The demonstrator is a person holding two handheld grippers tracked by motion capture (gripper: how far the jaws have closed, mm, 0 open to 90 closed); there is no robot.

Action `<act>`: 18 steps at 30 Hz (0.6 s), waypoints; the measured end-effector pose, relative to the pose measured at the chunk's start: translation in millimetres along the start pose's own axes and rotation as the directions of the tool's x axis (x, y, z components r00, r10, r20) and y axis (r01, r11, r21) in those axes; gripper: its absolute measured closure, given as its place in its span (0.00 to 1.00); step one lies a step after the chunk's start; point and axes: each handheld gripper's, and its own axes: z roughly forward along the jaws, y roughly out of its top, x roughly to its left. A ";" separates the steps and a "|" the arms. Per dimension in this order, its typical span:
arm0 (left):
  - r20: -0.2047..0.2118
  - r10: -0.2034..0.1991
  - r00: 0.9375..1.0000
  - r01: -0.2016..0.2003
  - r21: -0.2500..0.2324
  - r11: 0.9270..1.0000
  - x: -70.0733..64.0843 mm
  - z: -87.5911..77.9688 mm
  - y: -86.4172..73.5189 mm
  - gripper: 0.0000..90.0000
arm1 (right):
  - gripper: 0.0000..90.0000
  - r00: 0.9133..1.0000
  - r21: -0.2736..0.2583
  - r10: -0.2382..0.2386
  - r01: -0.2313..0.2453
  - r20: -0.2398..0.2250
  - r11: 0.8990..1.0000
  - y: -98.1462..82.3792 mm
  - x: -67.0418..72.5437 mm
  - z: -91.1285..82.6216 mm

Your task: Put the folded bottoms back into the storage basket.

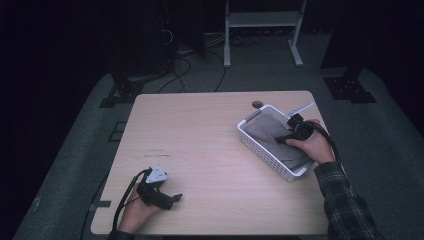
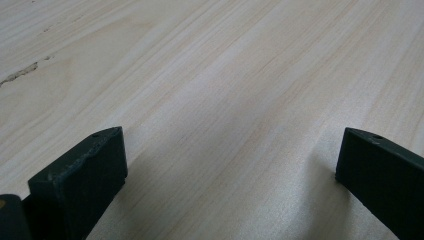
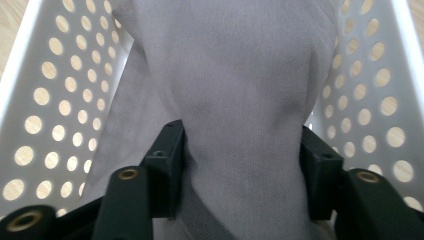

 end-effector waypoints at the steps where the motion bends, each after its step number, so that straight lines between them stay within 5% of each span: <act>1: 0.000 0.000 1.000 0.000 0.000 1.000 0.0 0.0 0.0 0.00 | 0.47 1.000 -0.002 0.000 0.000 0.005 1.000 0.0 0.0 -0.5; 14: 0.000 0.000 1.000 0.000 0.000 1.000 0.0 0.0 0.0 0.00 | 0.45 0.999 -0.083 0.006 -0.002 0.044 0.997 2.6 -4.4 -30.0; 18: 0.000 0.000 1.000 0.000 0.000 1.000 0.0 0.0 0.0 0.00 | 0.60 0.998 -0.103 0.009 -0.003 0.057 0.995 2.2 -8.4 -43.6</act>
